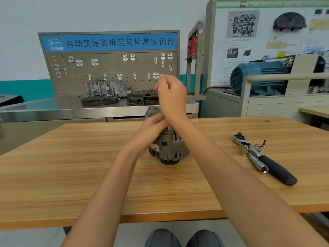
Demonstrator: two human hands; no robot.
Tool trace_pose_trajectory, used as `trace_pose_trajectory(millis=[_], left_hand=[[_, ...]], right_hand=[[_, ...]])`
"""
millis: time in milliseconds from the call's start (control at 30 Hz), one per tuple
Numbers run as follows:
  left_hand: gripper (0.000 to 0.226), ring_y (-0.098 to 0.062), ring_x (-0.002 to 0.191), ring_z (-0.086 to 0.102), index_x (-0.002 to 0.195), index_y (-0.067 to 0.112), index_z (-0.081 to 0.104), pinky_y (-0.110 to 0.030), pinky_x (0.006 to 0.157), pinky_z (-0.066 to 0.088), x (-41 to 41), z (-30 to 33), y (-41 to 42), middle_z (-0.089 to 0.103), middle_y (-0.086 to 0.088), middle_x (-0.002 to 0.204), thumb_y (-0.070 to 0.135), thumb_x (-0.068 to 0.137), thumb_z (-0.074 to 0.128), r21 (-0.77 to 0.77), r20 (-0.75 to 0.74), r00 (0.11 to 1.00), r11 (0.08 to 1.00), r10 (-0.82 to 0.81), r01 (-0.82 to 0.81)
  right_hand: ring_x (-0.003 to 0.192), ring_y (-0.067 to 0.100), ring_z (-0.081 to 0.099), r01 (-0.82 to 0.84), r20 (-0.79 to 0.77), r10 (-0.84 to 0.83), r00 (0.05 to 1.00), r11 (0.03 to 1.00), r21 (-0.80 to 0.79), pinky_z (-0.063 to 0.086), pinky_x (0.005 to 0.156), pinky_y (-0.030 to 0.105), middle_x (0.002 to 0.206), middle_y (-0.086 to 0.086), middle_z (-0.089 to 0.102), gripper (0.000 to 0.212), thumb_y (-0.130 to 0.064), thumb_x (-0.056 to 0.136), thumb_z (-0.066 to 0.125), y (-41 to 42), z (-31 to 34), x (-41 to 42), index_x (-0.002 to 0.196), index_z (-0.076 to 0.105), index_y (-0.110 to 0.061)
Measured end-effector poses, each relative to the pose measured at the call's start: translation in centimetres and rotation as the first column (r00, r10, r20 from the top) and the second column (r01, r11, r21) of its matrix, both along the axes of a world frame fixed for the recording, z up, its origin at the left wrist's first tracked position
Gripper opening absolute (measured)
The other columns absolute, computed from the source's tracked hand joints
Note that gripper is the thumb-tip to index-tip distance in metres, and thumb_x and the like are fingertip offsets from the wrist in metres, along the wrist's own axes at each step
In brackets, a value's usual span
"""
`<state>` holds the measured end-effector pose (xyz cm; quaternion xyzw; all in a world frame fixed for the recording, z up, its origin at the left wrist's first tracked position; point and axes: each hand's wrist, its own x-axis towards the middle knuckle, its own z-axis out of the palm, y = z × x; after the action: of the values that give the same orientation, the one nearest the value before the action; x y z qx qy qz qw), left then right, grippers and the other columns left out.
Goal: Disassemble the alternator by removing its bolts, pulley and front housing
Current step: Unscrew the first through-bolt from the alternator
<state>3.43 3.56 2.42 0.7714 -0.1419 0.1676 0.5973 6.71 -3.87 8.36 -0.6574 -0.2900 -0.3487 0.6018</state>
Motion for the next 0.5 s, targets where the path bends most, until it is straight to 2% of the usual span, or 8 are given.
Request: trace_pose_trajectory(millis=[67, 100, 167, 267, 333, 367, 433, 500], left_hand=[[0.018, -0.004, 0.096, 0.066, 0.102, 0.029, 0.069, -0.018, 0.078, 0.05, 0.0, 0.3, 0.5, 0.073, 0.011, 0.099, 0.031, 0.095, 0.052, 0.034, -0.05, 0.997, 0.997, -0.063, 0.064], [0.021, -0.007, 0.099, 0.066, 0.105, 0.026, 0.069, -0.017, 0.079, 0.05, 0.0, 0.6, 0.7, 0.072, 0.008, 0.103, 0.031, 0.095, 0.051, 0.06, -0.068, 0.994, 0.994, -0.084, 0.088], [0.023, -0.01, 0.099, 0.067, 0.104, 0.022, 0.07, -0.017, 0.079, 0.05, -0.1, 1.1, 1.1, 0.073, 0.005, 0.103, 0.028, 0.097, 0.049, 0.108, -0.082, 0.991, 0.987, -0.107, 0.115], [0.022, -0.007, 0.092, 0.069, 0.092, 0.025, 0.072, -0.015, 0.079, 0.05, -0.3, 2.0, 1.3, 0.074, 0.006, 0.094, 0.019, 0.096, 0.051, 0.184, -0.051, 0.99, 0.973, -0.134, 0.141], [0.03, -0.005, 0.082, 0.069, 0.078, 0.026, 0.073, -0.012, 0.072, 0.05, -0.1, 2.0, 1.6, 0.074, 0.007, 0.082, 0.011, 0.094, 0.053, 0.182, -0.016, 0.991, 0.974, -0.136, 0.136], [0.035, -0.004, 0.074, 0.069, 0.07, 0.025, 0.072, -0.012, 0.066, 0.049, 0.0, 1.7, 1.7, 0.073, 0.007, 0.075, 0.006, 0.093, 0.053, 0.152, -0.005, 0.993, 0.981, -0.119, 0.118], [0.044, -0.007, 0.056, 0.061, 0.054, 0.022, 0.064, -0.016, 0.053, 0.044, 0.3, 0.8, 1.8, 0.066, 0.008, 0.058, 0.001, 0.091, 0.053, 0.1, 0.033, 0.999, 0.994, -0.037, 0.034], [0.05, -0.007, 0.047, 0.05, 0.045, 0.023, 0.056, -0.017, 0.047, 0.036, 0.6, 0.1, 1.7, 0.056, 0.008, 0.047, -0.002, 0.089, 0.053, 0.094, 0.053, 0.998, 0.994, 0.046, -0.05]], right_hand=[[0.066, 0.007, 0.054, -0.311, -0.221, 0.346, 0.912, 0.933, 0.18, 0.042, 0.076, 0.022, 0.06, -0.001, 0.055, 0.045, -0.018, 0.098, 0.038, -0.7, 0.7, 0.2, 0.055, 0.05, -0.011], [0.068, 0.008, 0.057, -0.408, -0.269, 0.48, 0.835, 0.868, 0.282, 0.043, 0.086, 0.026, 0.057, -0.002, 0.056, 0.048, -0.021, 0.099, 0.036, -1.0, 0.9, 0.4, 0.054, 0.048, -0.012], [0.073, 0.013, 0.061, -0.467, -0.271, 0.58, 0.768, 0.797, 0.382, 0.045, 0.092, 0.033, 0.057, -0.001, 0.057, 0.049, -0.022, 0.1, 0.033, -1.1, 1.0, 1.0, 0.055, 0.047, -0.012], [0.065, 0.006, 0.054, -0.295, -0.173, 0.333, 0.927, 0.932, 0.209, 0.045, 0.068, 0.014, 0.061, -0.001, 0.054, 0.047, -0.021, 0.101, 0.033, -0.6, 0.4, 0.6, 0.059, 0.051, -0.013], [0.06, 0.01, 0.05, -0.117, 0.02, 0.116, 0.993, 0.991, 0.065, 0.044, 0.063, 0.024, 0.06, 0.001, 0.051, 0.045, -0.019, 0.101, 0.035, -0.2, -0.4, 0.3, 0.061, 0.052, -0.009], [0.061, 0.015, 0.048, 0.006, 0.139, -0.008, 0.99, 1.0, 0.015, 0.042, 0.062, 0.03, 0.061, 0.003, 0.049, 0.042, -0.018, 0.1, 0.037, 0.1, -0.7, 0.2, 0.062, 0.052, -0.007], [0.062, 0.017, 0.043, 0.263, 0.329, -0.256, 0.909, 0.964, 0.022, 0.037, 0.063, 0.032, 0.063, 0.001, 0.044, 0.035, -0.016, 0.096, 0.042, 0.8, -1.3, 0.0, 0.064, 0.053, -0.006], [0.064, 0.018, 0.043, 0.407, 0.377, -0.4, 0.835, 0.911, 0.067, 0.036, 0.067, 0.032, 0.064, 0.002, 0.045, 0.034, -0.015, 0.095, 0.044, 1.2, -1.3, -0.2, 0.066, 0.058, -0.004]])
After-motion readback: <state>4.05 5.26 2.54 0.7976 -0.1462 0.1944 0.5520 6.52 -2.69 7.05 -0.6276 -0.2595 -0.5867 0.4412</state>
